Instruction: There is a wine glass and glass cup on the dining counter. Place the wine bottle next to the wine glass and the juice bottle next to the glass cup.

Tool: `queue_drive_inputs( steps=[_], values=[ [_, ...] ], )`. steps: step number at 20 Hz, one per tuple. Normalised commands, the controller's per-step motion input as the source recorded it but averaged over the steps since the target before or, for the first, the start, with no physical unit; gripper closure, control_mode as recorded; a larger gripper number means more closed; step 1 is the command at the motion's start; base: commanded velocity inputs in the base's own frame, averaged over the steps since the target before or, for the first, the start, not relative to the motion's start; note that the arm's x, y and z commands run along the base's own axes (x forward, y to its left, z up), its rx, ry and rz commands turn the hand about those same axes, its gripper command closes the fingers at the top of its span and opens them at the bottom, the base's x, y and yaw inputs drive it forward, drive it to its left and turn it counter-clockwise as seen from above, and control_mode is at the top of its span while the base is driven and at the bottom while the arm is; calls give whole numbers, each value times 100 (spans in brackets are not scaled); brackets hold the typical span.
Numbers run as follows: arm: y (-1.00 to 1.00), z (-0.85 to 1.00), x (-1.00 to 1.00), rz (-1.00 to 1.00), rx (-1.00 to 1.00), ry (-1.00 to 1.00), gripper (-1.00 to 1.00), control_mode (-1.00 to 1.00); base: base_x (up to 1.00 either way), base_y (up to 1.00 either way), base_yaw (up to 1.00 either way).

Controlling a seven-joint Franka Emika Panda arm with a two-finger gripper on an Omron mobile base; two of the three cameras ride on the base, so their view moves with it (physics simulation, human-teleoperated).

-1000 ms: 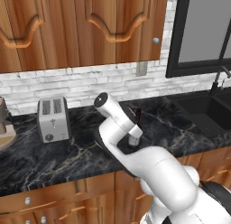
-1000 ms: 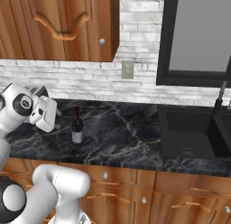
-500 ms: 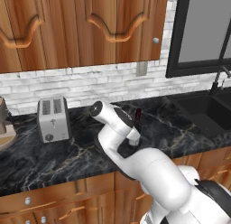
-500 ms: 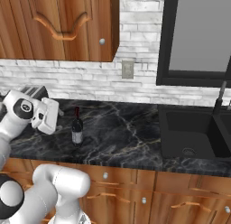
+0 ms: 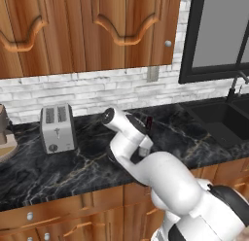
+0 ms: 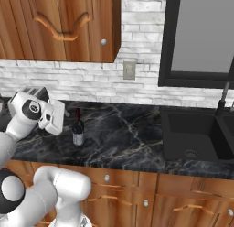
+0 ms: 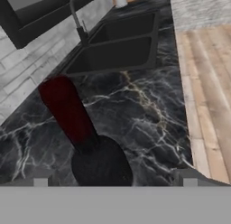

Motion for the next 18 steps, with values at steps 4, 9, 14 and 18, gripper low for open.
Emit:
queue_drive_inputs(
  steps=[4, 9, 14, 18],
  values=[
    [-14, -5, 21, 0, 0, 0, -100, -100, 0, 0, 0],
    [-6, -9, 19, 0, 0, 0, -100, -100, 0, 0, 0],
    [-5, -7, 9, 0, 0, 0, -100, -100, 0, 0, 0],
    [-9, -4, 11, 0, 0, 0, -100, -100, 0, 0, 0]
  ],
)
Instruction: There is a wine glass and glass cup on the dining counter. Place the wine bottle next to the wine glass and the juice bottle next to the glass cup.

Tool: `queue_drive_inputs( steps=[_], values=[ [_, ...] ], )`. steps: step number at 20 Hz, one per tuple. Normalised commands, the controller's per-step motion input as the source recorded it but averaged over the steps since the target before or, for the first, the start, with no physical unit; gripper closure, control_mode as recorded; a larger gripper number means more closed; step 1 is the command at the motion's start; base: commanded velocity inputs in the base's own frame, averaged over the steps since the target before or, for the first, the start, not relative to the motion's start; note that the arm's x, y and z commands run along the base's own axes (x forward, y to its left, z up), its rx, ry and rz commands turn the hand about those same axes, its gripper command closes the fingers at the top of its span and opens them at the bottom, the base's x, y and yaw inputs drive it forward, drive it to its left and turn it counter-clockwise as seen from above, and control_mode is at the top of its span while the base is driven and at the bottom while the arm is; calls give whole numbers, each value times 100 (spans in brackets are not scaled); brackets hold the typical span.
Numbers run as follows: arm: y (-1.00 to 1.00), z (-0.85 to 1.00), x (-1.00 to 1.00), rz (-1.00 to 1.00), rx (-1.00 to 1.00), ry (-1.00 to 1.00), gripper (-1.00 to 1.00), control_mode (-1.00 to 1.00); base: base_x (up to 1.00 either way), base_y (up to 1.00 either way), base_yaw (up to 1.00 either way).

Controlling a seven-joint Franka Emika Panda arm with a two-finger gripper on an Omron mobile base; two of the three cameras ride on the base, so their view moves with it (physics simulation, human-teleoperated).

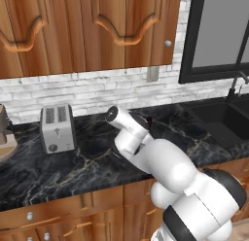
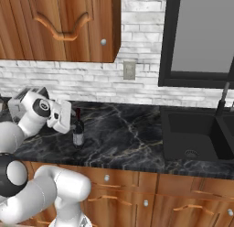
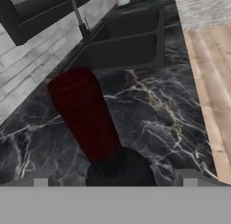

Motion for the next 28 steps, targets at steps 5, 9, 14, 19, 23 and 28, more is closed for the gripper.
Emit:
queue_drive_inputs(
  steps=[5, 9, 14, 19, 23, 28],
  values=[
    [-10, -3, 10, 0, 0, 0, -100, -100, 0, 0, 0],
    [-10, -6, 9, 0, 0, 0, -100, -100, 0, 0, 0],
    [-6, -9, 10, 0, 0, 0, -100, -100, 0, 0, 0],
    [-4, -7, 4, 0, 0, 0, 100, -100, 0, 0, 0],
    [-1, -2, 0, 0, 0, 0, 100, -100, 0, 0, 0],
    [-1, 0, -1, 0, 0, 0, 100, -100, 0, 0, 0]
  ],
)
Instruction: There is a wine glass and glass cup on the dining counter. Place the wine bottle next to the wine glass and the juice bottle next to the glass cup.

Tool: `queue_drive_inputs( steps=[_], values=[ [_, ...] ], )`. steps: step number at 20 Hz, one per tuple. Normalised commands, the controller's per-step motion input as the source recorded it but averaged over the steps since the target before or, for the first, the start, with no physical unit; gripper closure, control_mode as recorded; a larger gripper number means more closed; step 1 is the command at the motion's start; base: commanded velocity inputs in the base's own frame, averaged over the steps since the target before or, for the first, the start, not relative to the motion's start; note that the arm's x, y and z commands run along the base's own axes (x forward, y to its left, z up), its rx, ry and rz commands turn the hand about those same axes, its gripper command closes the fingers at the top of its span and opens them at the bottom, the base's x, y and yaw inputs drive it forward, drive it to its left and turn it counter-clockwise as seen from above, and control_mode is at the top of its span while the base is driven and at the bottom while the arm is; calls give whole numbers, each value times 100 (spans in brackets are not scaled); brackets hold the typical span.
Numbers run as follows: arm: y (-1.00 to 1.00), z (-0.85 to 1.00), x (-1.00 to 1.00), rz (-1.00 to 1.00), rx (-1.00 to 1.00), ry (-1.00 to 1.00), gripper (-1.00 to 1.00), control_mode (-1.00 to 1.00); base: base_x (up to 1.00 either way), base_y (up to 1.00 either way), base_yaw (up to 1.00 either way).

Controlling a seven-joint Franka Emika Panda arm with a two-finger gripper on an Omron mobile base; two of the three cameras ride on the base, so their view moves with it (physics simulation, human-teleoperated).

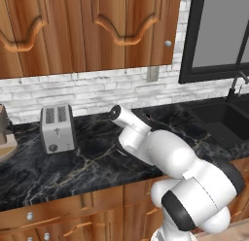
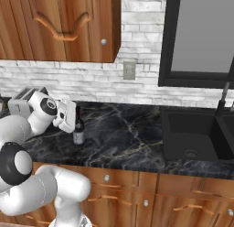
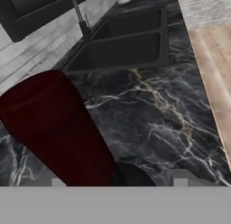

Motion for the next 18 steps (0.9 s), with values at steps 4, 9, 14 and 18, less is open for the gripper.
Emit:
queue_drive_inputs(
  steps=[4, 9, 14, 18],
  values=[
    [2, 16, -21, 0, 1, 0, 100, -100, 0, 0, 0],
    [15, 26, -34, 0, 1, 1, 100, -100, 0, 0, 0],
    [12, 26, -35, 0, 0, 0, 100, -100, 0, 0, 0],
    [4, 17, -41, 0, 0, 0, 100, -100, 0, 0, 0]
  ],
)
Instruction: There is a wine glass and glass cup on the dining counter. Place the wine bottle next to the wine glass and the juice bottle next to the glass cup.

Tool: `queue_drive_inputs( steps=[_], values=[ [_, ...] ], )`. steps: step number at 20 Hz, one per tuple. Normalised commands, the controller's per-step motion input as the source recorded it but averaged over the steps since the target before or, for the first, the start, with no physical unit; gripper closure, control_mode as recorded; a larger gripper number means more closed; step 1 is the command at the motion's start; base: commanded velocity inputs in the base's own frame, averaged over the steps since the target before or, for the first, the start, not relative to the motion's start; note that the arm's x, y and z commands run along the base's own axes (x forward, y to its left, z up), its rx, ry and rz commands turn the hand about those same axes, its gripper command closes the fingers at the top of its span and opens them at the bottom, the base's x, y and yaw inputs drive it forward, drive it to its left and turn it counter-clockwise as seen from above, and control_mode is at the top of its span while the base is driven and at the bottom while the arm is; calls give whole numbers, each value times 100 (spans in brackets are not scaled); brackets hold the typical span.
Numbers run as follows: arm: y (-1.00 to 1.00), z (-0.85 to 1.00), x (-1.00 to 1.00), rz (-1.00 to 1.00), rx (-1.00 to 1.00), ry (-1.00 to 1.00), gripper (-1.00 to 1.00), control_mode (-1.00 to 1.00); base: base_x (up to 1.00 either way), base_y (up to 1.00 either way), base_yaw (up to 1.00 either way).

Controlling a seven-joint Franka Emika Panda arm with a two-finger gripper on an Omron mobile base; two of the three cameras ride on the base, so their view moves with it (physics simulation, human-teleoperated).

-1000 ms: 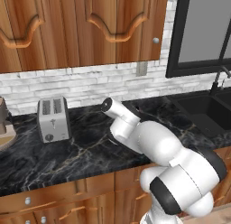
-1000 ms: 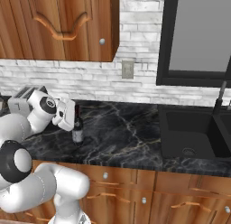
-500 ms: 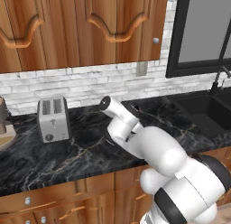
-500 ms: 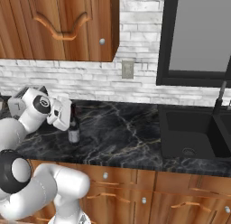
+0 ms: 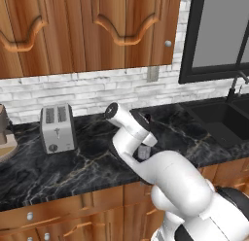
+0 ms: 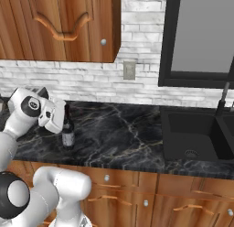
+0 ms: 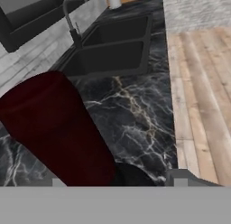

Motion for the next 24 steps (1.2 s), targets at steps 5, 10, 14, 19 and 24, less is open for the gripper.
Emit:
queue_drive_inputs(
  steps=[5, 10, 14, 19, 24],
  values=[
    [1, 14, -35, 0, 0, 0, 100, -100, 0, 0, 0],
    [0, 6, -11, 0, 0, 0, 100, -100, 0, 0, 0],
    [0, 0, 0, 0, 0, 1, 100, -100, 0, 0, 0],
    [0, 0, 0, 0, 0, 0, 100, -100, 0, 0, 0],
    [0, 0, 0, 0, 0, 0, 100, -100, 0, 0, 0]
  ],
)
